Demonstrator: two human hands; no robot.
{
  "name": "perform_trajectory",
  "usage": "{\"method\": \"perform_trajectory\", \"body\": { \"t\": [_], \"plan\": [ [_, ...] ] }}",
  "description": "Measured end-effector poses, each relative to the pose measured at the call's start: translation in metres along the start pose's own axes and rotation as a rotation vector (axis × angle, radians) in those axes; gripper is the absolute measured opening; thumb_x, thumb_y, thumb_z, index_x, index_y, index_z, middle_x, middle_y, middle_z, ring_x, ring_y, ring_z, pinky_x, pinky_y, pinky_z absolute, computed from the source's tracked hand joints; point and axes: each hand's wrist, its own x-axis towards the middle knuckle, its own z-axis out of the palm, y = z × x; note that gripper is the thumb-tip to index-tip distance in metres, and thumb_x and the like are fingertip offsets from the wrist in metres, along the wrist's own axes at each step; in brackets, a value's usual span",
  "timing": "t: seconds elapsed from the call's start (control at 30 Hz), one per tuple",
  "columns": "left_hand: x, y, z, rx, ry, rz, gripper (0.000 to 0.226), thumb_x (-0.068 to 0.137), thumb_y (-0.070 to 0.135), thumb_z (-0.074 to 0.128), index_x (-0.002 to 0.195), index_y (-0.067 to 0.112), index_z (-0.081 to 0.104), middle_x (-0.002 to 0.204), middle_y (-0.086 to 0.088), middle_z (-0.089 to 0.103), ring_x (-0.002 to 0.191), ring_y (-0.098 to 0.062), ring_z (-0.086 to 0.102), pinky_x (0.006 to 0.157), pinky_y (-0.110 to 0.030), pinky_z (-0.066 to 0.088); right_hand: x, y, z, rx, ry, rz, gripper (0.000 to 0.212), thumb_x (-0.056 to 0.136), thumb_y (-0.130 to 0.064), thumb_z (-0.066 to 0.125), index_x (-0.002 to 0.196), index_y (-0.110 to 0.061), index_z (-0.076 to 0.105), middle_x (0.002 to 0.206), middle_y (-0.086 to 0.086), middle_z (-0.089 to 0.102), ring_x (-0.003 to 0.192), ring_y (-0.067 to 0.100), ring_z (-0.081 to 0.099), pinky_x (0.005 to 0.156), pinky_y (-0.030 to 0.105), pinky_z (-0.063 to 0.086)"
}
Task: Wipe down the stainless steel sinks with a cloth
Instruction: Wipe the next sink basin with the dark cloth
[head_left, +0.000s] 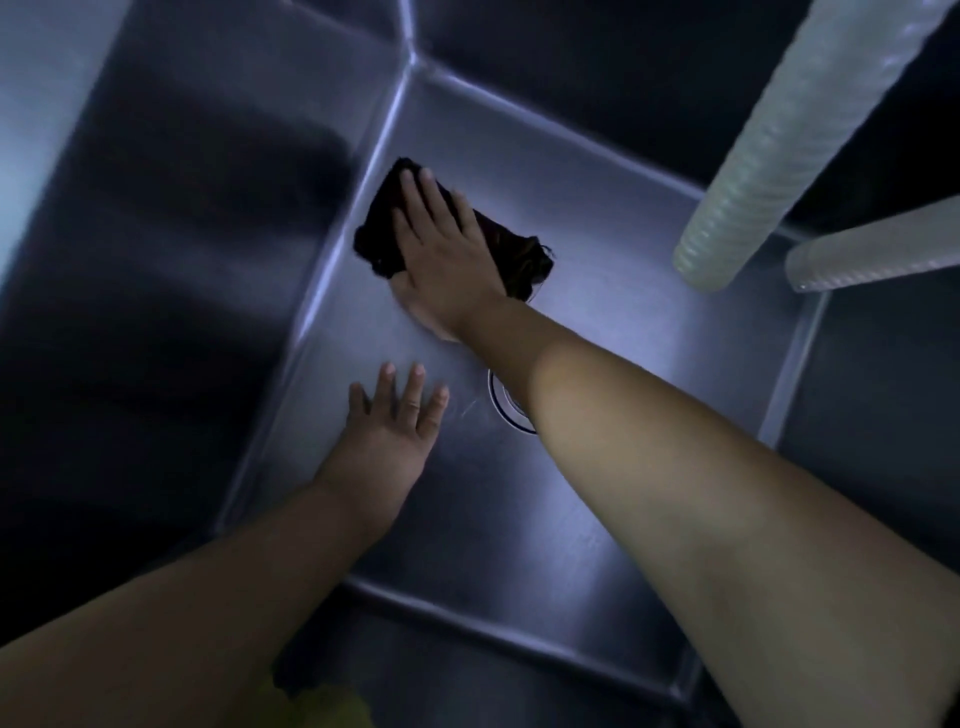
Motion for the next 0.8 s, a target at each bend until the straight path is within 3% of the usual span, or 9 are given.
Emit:
{"method": "perform_trajectory", "body": {
  "t": [0.13, 0.23, 0.3, 0.37, 0.43, 0.63, 0.8],
  "plan": [
    [0.000, -0.001, -0.001, 0.000, -0.015, 0.002, 0.091, 0.091, 0.013, 0.049, 0.144, 0.006, -0.024, 0.151, -0.028, -0.024, 0.139, -0.051, -0.011, 0.113, -0.060, 0.008, -0.002, 0.036, -0.006, -0.055, 0.010, -0.081, 0.066, 0.089, -0.036, 0.038, 0.148, -0.010, 0.024, 0.160, 0.010, 0.003, 0.147, 0.024, 0.000, 0.119, 0.038, -0.002],
    [0.000, -0.001, 0.000, 0.005, -0.009, 0.006, 0.094, 0.090, 0.013, 0.052, 0.145, 0.007, -0.023, 0.151, -0.027, -0.023, 0.139, -0.050, -0.011, 0.113, -0.060, 0.009, -0.015, 0.081, 0.001, 0.050, 0.014, 0.129, 0.067, 0.090, -0.038, 0.036, 0.150, -0.013, 0.019, 0.160, 0.006, 0.002, 0.147, 0.022, 0.001, 0.119, 0.034, 0.000],
    [0.000, -0.001, 0.000, 0.002, -0.004, 0.006, 0.093, 0.090, 0.012, 0.052, 0.145, 0.007, -0.022, 0.152, -0.026, -0.023, 0.140, -0.050, -0.010, 0.113, -0.059, 0.009, -0.038, 0.106, 0.003, 0.133, 0.039, 0.275, 0.072, 0.088, -0.047, 0.029, 0.151, -0.013, 0.018, 0.160, 0.006, 0.011, 0.146, 0.020, 0.010, 0.118, 0.026, 0.002],
    [0.000, -0.002, 0.001, -0.005, 0.003, 0.000, 0.093, 0.089, 0.011, 0.052, 0.146, 0.009, -0.021, 0.153, -0.025, -0.022, 0.140, -0.049, -0.010, 0.113, -0.059, 0.010, -0.067, 0.122, 0.003, 0.116, 0.115, 0.303, 0.073, 0.084, -0.046, 0.025, 0.146, -0.006, 0.029, 0.156, 0.013, 0.023, 0.144, 0.028, 0.020, 0.117, 0.037, 0.011],
    [-0.001, -0.001, 0.002, -0.010, 0.008, -0.004, 0.093, 0.088, 0.011, 0.053, 0.147, 0.009, -0.020, 0.153, -0.024, -0.021, 0.140, -0.049, -0.009, 0.114, -0.058, 0.010, -0.100, 0.129, 0.005, 0.091, 0.110, 0.345, 0.072, 0.082, -0.040, 0.028, 0.143, -0.002, 0.034, 0.155, 0.017, 0.022, 0.144, 0.032, 0.020, 0.116, 0.044, 0.014],
    [-0.004, -0.007, 0.001, -0.032, 0.017, 0.015, 0.099, 0.085, 0.016, 0.060, 0.148, 0.013, -0.016, 0.155, -0.021, -0.019, 0.142, -0.046, -0.006, 0.114, -0.056, 0.014, -0.194, 0.096, 0.031, 0.048, 0.041, 0.469, 0.069, 0.079, -0.034, 0.034, 0.133, 0.008, 0.044, 0.151, 0.025, 0.026, 0.140, 0.039, 0.025, 0.114, 0.048, 0.017],
    [-0.012, -0.015, -0.007, -0.094, 0.040, 0.042, 0.090, 0.087, 0.014, 0.058, 0.150, 0.018, -0.006, 0.158, -0.013, -0.013, 0.145, -0.037, -0.002, 0.116, -0.048, 0.017, -0.246, 0.028, 0.047, 0.053, -0.009, 0.391, 0.066, 0.076, -0.034, 0.040, 0.126, 0.008, 0.051, 0.148, 0.027, 0.032, 0.137, 0.042, 0.031, 0.112, 0.051, 0.022]
  ]
}}
